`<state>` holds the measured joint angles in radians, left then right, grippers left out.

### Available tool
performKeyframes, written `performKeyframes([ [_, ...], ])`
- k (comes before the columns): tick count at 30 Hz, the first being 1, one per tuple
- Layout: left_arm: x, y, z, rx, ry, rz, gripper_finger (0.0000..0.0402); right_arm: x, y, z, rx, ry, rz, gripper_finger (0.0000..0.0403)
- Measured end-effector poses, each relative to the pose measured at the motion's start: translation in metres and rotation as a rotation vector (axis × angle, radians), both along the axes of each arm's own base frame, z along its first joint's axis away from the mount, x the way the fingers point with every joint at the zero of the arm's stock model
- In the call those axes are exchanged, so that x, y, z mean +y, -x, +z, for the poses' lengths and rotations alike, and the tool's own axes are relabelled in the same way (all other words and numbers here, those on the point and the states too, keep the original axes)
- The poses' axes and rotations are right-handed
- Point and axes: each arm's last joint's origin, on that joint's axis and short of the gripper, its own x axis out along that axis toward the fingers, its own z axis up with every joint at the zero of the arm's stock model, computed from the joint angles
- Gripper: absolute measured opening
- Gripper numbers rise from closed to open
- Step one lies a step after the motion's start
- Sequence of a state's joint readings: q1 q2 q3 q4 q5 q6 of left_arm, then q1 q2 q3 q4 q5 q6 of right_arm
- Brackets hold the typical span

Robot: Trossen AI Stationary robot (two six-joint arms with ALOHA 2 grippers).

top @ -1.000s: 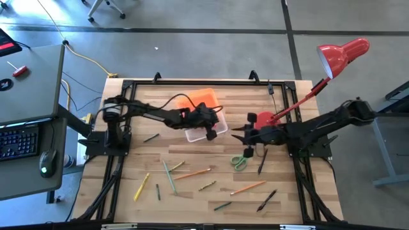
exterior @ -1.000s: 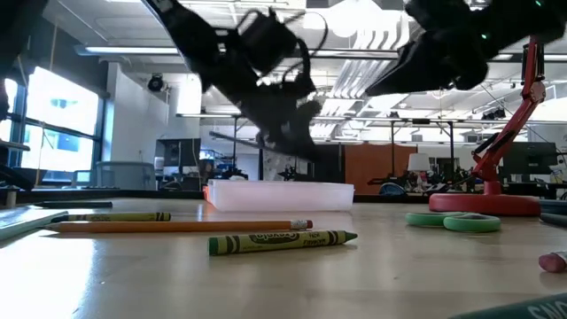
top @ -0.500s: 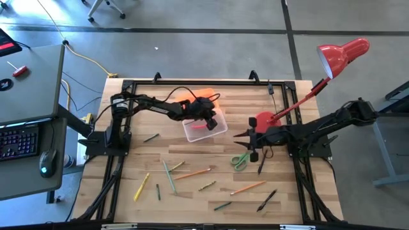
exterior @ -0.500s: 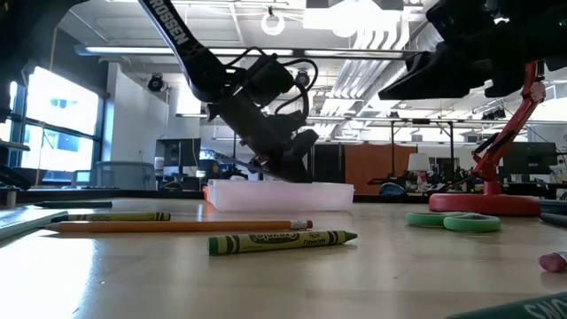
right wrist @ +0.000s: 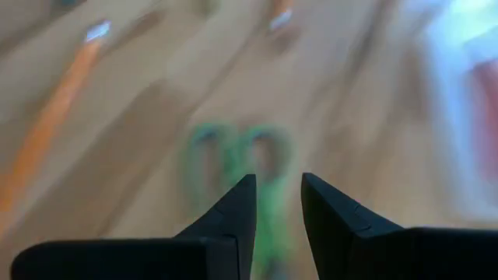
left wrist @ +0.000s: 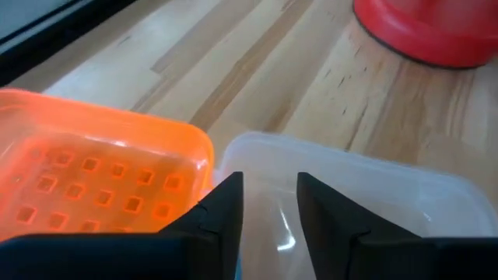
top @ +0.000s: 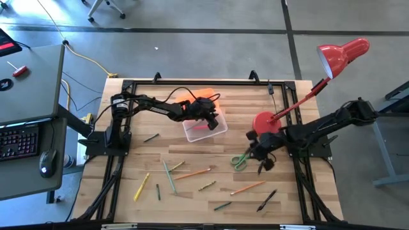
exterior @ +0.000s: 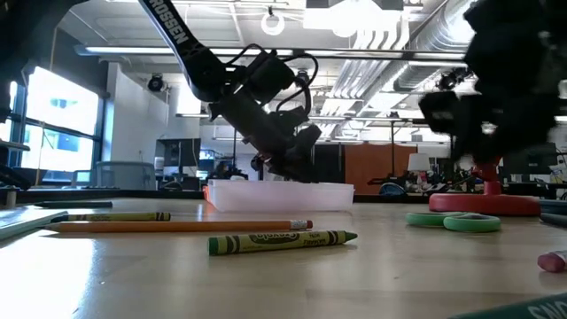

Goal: Pick & place school supplies into a supply box
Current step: Put the black pen into the orange supply box

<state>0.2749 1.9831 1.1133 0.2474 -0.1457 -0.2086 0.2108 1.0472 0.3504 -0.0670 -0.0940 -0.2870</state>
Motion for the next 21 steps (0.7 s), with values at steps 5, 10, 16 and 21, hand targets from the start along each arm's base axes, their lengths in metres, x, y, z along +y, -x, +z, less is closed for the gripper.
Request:
performKeyframes([
  [5,0.0,0.0,0.0,-0.002,0.009,0.009,0.016,0.01,0.012,-0.002,0.097,-0.045,0.063,0.0083],
  [10,0.002,-0.011,0.015,-0.063,0.02,-0.003,0.0151,0.021,0.021,-0.007,0.145,0.024,0.207,0.0083],
  [16,0.004,-0.026,0.041,-0.134,0.019,-0.106,0.0141,0.028,0.031,-0.014,0.177,0.077,0.326,0.0082],
  [21,0.005,-0.035,0.059,-0.184,-0.001,-0.179,0.0138,0.024,0.04,-0.036,0.129,0.136,0.345,0.0082],
])
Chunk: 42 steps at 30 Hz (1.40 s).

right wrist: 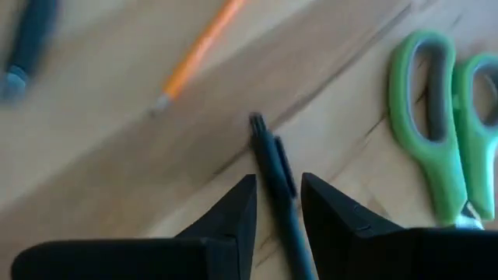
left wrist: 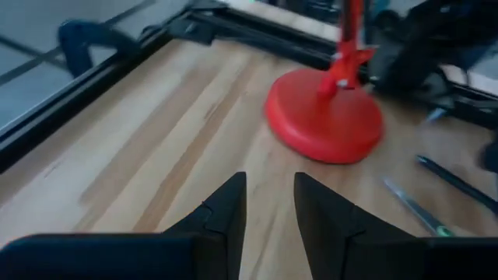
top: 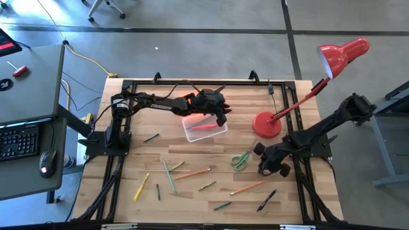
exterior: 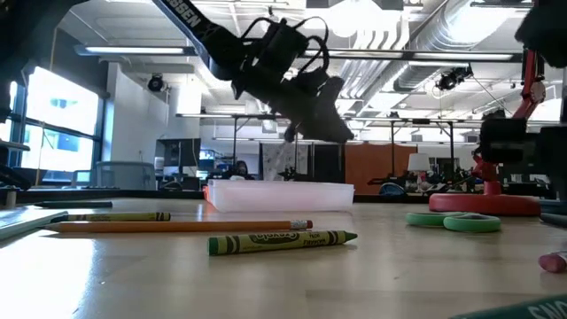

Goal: Pick & place school supplies into a supply box
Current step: Put the black pen into the orange supply box

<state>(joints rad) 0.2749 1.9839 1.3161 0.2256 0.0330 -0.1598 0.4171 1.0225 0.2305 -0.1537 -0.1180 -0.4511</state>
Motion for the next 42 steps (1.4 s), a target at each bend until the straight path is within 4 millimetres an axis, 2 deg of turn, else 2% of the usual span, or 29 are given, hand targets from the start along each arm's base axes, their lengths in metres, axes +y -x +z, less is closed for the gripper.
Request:
performKeyframes([
  [4,-0.001,-0.006,0.013,-0.04,-0.007,-0.088,0.0136,-0.001,-0.003,-0.004,-0.16,-0.033,-0.043,0.0082],
  [14,-0.005,-0.021,0.063,-0.139,0.067,-0.374,0.0111,-0.002,-0.001,-0.009,-0.13,-0.051,-0.021,0.0082],
  [19,-0.009,-0.024,0.093,-0.171,0.117,-0.523,0.0094,-0.002,0.0,-0.011,-0.117,-0.053,-0.017,0.0082],
  [22,-0.011,-0.022,0.119,-0.217,0.106,-0.576,0.0082,-0.002,-0.001,-0.011,-0.113,-0.05,-0.018,0.0082],
  [27,-0.017,-0.001,0.175,-0.259,0.032,-0.617,0.0067,-0.001,-0.004,-0.015,-0.115,-0.034,-0.035,0.0082],
  [31,-0.027,0.029,0.225,-0.278,-0.052,-0.608,0.0058,0.001,-0.009,-0.018,-0.1,-0.023,-0.046,0.0082],
  [34,-0.036,0.052,0.253,-0.282,-0.105,-0.572,0.0052,0.001,-0.014,-0.021,-0.073,-0.015,-0.057,0.0082],
  [39,-0.056,0.081,0.279,-0.278,-0.175,-0.515,0.0045,-0.001,-0.024,-0.025,-0.018,-0.014,-0.084,0.0076],
  [42,-0.068,0.09,0.285,-0.258,-0.184,-0.493,0.0044,-0.002,-0.029,-0.028,0.014,-0.029,-0.075,0.0046],
])
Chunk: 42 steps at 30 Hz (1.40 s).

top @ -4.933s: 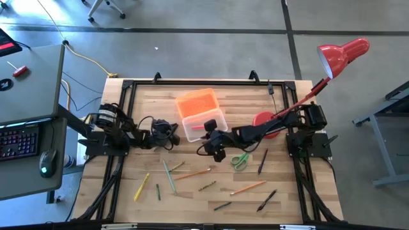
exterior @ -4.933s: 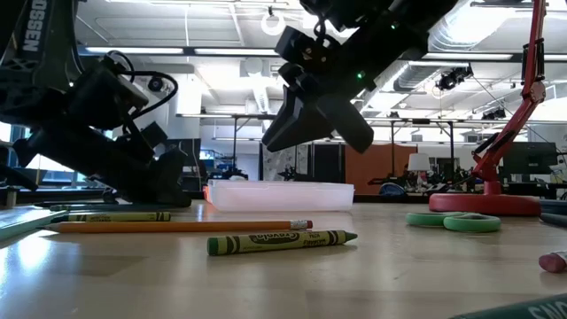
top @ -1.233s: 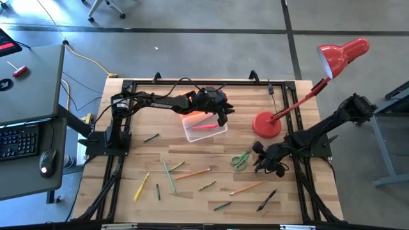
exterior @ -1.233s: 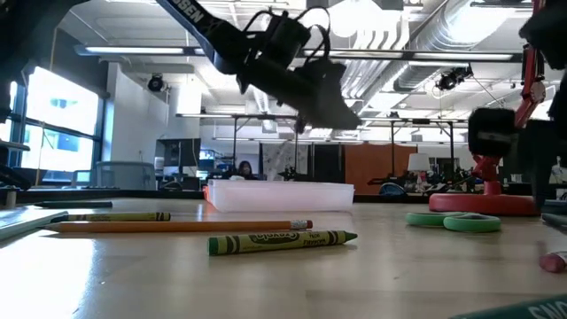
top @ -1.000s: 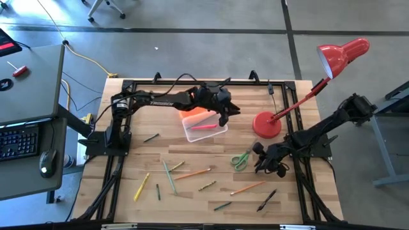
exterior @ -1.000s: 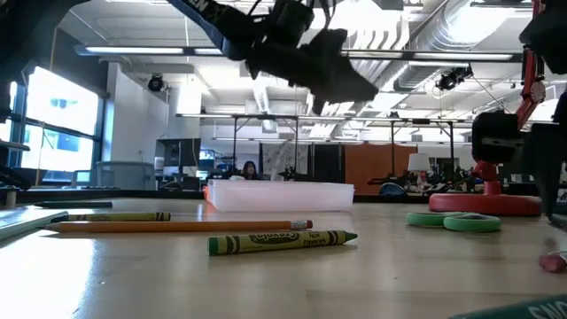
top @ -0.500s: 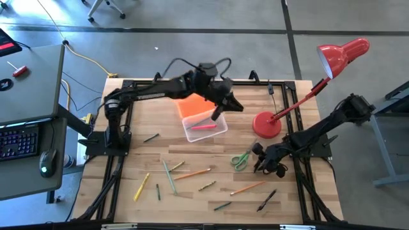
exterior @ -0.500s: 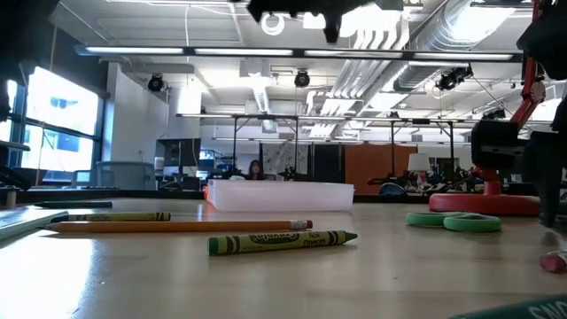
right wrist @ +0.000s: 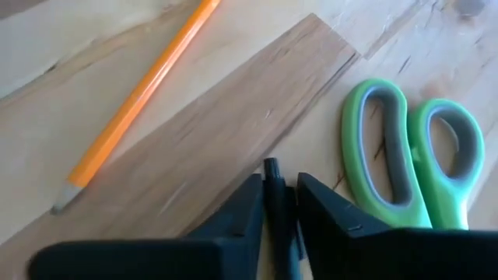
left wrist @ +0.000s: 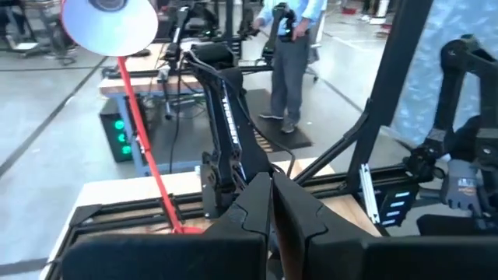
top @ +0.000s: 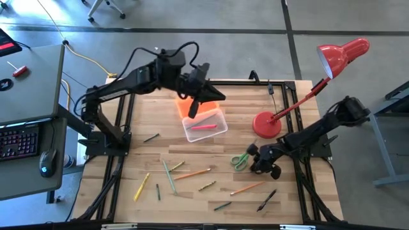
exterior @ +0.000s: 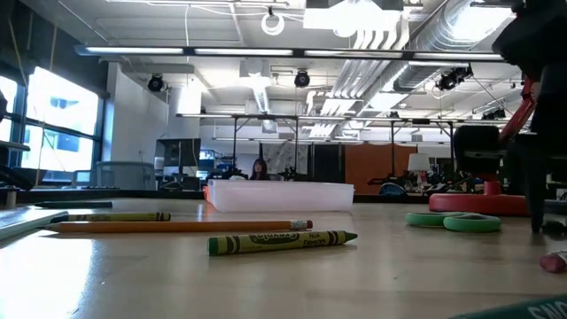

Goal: Pick & place school supplies into a supply box
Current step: Put the black pen into the orange supply box

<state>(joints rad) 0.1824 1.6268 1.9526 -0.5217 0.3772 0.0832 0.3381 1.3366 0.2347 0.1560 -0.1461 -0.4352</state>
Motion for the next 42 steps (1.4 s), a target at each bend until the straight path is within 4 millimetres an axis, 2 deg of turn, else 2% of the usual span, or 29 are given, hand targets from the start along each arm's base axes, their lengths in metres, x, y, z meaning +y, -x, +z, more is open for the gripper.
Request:
performKeyframes([
  [3,-0.012,0.003,-0.001,0.036,-0.006,0.017,0.0046,0.0,-0.003,-0.001,0.012,0.004,0.002,0.0013],
  [8,-0.029,0.002,-0.006,0.088,-0.02,0.037,0.0046,0.002,-0.009,0.002,-0.065,-0.019,0.013,0.0023],
  [11,-0.036,0.001,-0.007,0.1,-0.033,0.063,0.0046,0.005,-0.017,0.009,-0.16,-0.058,-0.004,0.0008],
  [14,-0.041,0.001,-0.008,0.111,-0.045,0.089,0.0046,0.003,-0.017,0.007,-0.139,-0.057,-0.057,0.0005],
  [23,-0.048,0.001,-0.008,0.106,-0.053,0.093,0.0046,0.01,-0.03,-0.008,-0.201,-0.106,-0.098,0.0003],
  [28,-0.048,0.001,-0.008,0.107,-0.043,0.097,0.0046,0.011,-0.038,-0.004,-0.297,-0.129,-0.151,0.0002],
  [32,-0.048,0.003,-0.007,0.109,-0.024,0.102,0.0046,0.015,-0.053,0.01,-0.325,-0.105,-0.188,0.0001],
  [38,-0.048,0.007,-0.004,0.111,0.041,0.118,0.0046,0.025,-0.087,0.043,-0.239,0.012,-0.163,0.0],
  [42,-0.048,0.012,0.0,0.107,0.061,0.117,0.0046,0.014,-0.112,0.069,-0.312,0.167,-0.195,0.0],
])
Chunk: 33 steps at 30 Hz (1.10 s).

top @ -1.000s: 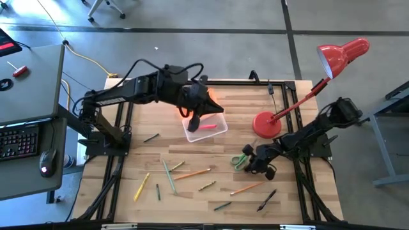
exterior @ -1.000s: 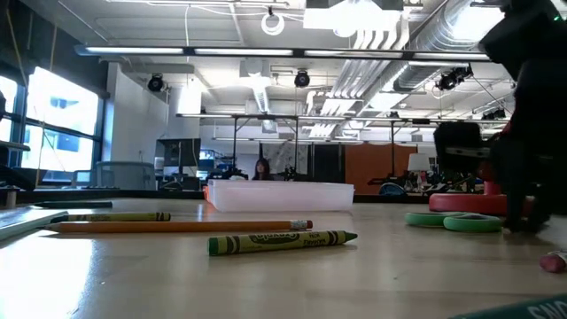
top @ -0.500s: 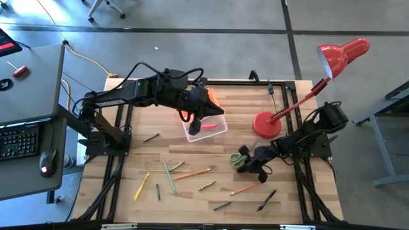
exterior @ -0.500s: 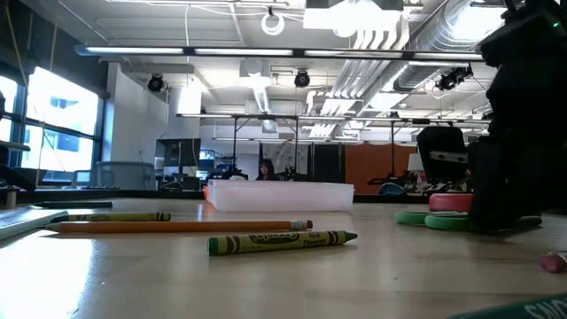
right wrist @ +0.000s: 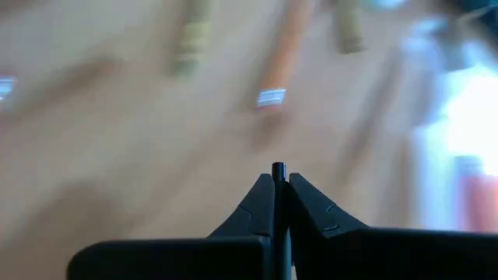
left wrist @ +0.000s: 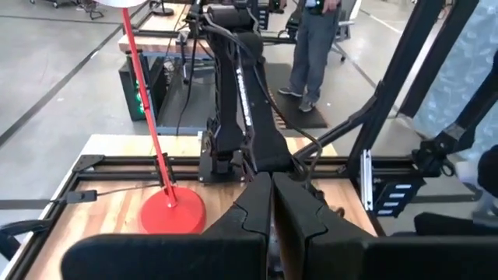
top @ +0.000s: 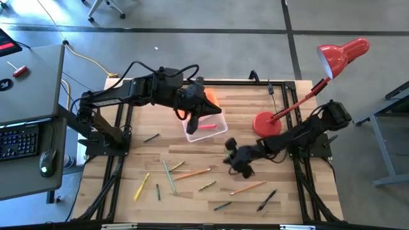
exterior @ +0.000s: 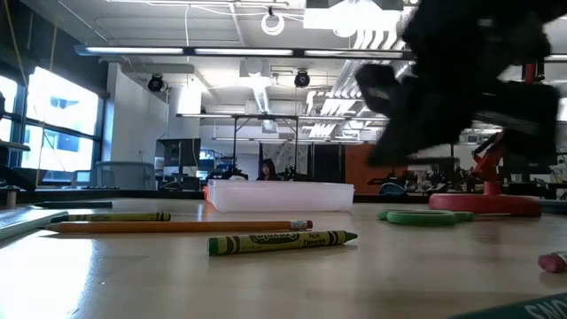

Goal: Pick & place school supplies into a supply box
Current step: Put the black pen into the orange supply box, then put the yellow pen into the orange supply box

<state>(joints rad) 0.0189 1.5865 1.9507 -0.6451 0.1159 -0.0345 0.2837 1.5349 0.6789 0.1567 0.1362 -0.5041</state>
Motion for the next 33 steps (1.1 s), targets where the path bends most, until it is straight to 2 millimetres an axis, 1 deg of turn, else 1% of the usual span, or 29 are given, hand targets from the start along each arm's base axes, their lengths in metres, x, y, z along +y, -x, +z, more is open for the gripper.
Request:
performKeyframes([
  [3,0.0,0.003,0.002,-0.002,-0.001,0.002,0.0046,-0.026,-0.017,0.016,-0.118,0.017,-0.039,0.0],
  [6,0.0,0.008,0.003,0.006,-0.001,0.003,0.0046,-0.062,-0.027,0.024,-0.218,-0.017,-0.112,0.0],
  [8,0.0,0.012,0.007,-0.005,-0.001,0.004,0.0046,-0.087,-0.032,0.025,-0.27,-0.027,-0.169,0.0],
  [10,0.0,0.015,0.009,-0.009,-0.005,0.014,0.0046,-0.108,-0.038,0.022,-0.305,-0.057,-0.181,0.0],
  [12,0.001,0.016,0.01,-0.017,-0.014,0.043,0.0046,-0.121,-0.048,0.016,-0.295,-0.099,-0.167,0.0],
  [14,0.002,0.017,0.009,-0.009,-0.022,0.073,0.0046,-0.129,-0.061,0.007,-0.265,-0.106,-0.165,0.0],
  [16,0.003,0.018,0.008,0.012,-0.013,0.099,0.0046,-0.134,-0.075,-0.003,-0.233,-0.072,-0.181,0.0],
  [19,0.003,0.021,0.003,0.074,0.083,0.154,0.0046,-0.139,-0.097,-0.007,-0.214,-0.05,-0.207,0.0],
  [22,0.003,0.026,-0.007,0.195,0.175,0.189,0.0046,-0.145,-0.11,-0.013,-0.139,-0.053,-0.219,0.0],
  [24,0.003,0.032,-0.014,0.286,0.199,0.208,0.0046,-0.15,-0.114,-0.015,-0.092,-0.064,-0.221,0.0004],
  [26,0.001,0.039,-0.021,0.378,0.22,0.242,0.0046,-0.154,-0.117,-0.011,-0.1,-0.086,-0.21,0.0011],
  [29,-0.004,0.046,-0.03,0.489,0.228,0.35,0.0046,-0.158,-0.117,-0.009,-0.111,-0.102,-0.198,0.0027],
  [33,-0.022,0.052,-0.04,0.582,0.231,0.477,0.0046,-0.161,-0.116,-0.009,-0.109,-0.104,-0.202,0.0055],
])
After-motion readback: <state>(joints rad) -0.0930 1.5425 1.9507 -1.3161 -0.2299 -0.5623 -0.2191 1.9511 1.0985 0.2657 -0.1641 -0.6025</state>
